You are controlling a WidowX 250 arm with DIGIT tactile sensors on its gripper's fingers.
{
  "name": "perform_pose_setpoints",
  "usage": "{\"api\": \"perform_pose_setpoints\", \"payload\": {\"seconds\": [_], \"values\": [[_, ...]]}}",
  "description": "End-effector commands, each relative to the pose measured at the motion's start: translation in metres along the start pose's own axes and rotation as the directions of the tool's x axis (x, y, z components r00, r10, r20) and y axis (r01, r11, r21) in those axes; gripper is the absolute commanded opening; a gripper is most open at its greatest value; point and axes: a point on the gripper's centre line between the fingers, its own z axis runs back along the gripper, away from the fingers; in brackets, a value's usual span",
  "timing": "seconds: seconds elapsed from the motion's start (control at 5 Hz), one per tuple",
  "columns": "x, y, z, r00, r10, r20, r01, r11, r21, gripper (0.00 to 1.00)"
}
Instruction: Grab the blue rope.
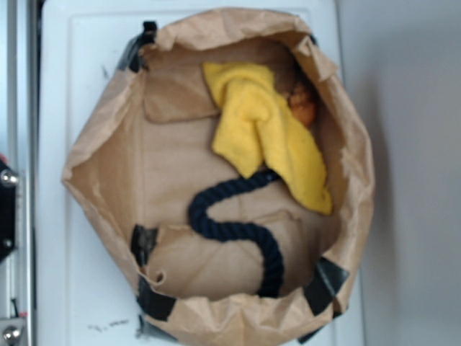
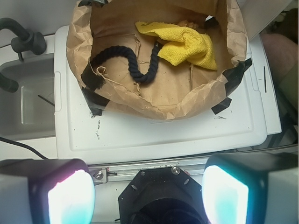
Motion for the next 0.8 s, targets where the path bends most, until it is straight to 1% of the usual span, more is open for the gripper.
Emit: {"api": "perform_pose_setpoints", "payload": {"seconds": [0.0,0.2,0.4,0.6], "values": [[0.000,0.000,0.000,1.000,0.000,0.000,0.000,1.000,0.000,1.00],[0.027,-0.012,-0.005,0.999,0.021,-0.027,-0.022,0.999,-0.046,1.00],[0.056,-0.020,-0.018,0.998,0.054,-0.044,-0.057,0.997,-0.051,1.00],[0.086,-0.010,-0.049,0.999,0.041,-0.034,-0.043,0.997,-0.071,1.00]]}}
